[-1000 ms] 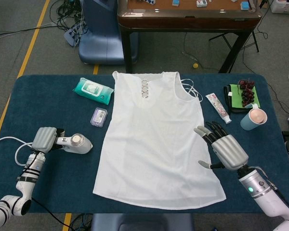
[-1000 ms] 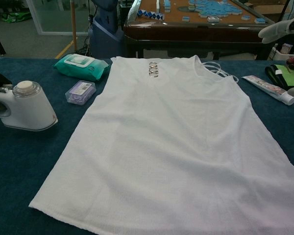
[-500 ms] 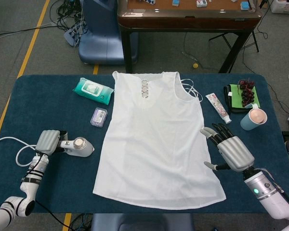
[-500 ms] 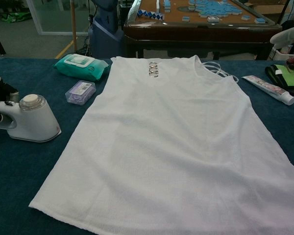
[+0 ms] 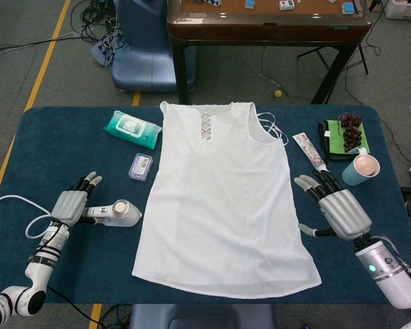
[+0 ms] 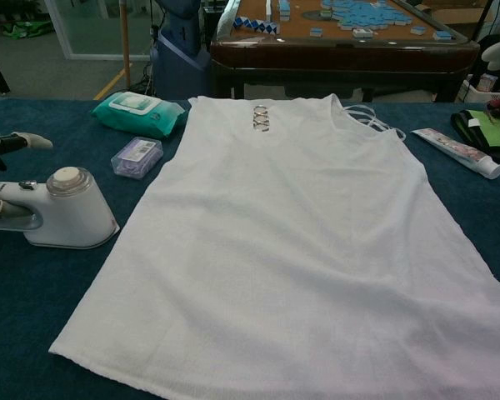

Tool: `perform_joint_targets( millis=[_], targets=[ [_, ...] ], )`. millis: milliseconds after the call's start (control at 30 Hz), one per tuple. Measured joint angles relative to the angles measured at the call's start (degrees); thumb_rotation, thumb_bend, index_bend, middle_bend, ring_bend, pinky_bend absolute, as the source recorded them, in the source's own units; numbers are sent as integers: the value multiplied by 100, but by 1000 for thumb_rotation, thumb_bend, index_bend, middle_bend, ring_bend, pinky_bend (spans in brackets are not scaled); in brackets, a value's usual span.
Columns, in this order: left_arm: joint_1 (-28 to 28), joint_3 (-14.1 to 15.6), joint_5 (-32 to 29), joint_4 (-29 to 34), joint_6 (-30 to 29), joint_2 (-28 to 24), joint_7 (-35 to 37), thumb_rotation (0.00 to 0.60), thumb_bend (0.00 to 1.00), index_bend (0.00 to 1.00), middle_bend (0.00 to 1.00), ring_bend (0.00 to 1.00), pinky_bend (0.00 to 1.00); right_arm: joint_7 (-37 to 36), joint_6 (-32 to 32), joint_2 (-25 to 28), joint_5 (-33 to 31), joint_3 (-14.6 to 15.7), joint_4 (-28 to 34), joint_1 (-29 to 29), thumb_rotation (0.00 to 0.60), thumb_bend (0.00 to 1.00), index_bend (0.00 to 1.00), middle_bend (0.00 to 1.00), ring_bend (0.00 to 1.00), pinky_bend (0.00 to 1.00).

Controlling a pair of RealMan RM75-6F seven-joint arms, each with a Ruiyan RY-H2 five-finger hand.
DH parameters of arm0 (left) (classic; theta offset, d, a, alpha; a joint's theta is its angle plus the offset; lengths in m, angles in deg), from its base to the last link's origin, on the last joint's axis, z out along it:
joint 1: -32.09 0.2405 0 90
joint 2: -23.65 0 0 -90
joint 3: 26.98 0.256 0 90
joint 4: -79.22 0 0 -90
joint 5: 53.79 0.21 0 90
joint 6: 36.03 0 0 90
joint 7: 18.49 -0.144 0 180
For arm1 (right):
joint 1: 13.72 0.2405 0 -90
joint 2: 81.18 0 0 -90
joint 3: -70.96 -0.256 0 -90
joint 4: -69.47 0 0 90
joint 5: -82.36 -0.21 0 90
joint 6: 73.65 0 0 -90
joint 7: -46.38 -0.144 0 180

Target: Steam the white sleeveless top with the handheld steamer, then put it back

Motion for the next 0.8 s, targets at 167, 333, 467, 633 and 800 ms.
perform_joint_targets(
  millis=[167,333,467,633,800],
  targets=[
    [82,-40,-180,492,-37,-377,-217,418,134,0,0,0,170,-47,9,-13,-77,-7,-82,-68,460,219,39,129,0,15],
    [197,-68,-510,829,-28,-665,-412,527,131,0,0,0,170,-93,10,-21,-104,4,-140,-126,459,218,39,129,0,15],
    [344,-84,-650,1061,-196,-849,-515,598,131,0,0,12,170,-145,29,-38,-100,20,-203,-173,460,219,39,129,0,15],
    [599,-125,-620,1240,-758,-978,-486,600,131,48,4,45,169,-218,94,-95,-109,80,-341,-300,496,224,39,129,0,15],
    [969,-123,-414,1462,-1478,-1163,-402,600,131,211,79,108,186,-206,167,-175,-234,135,-534,-470,600,259,39,129,0,15]
  ],
)
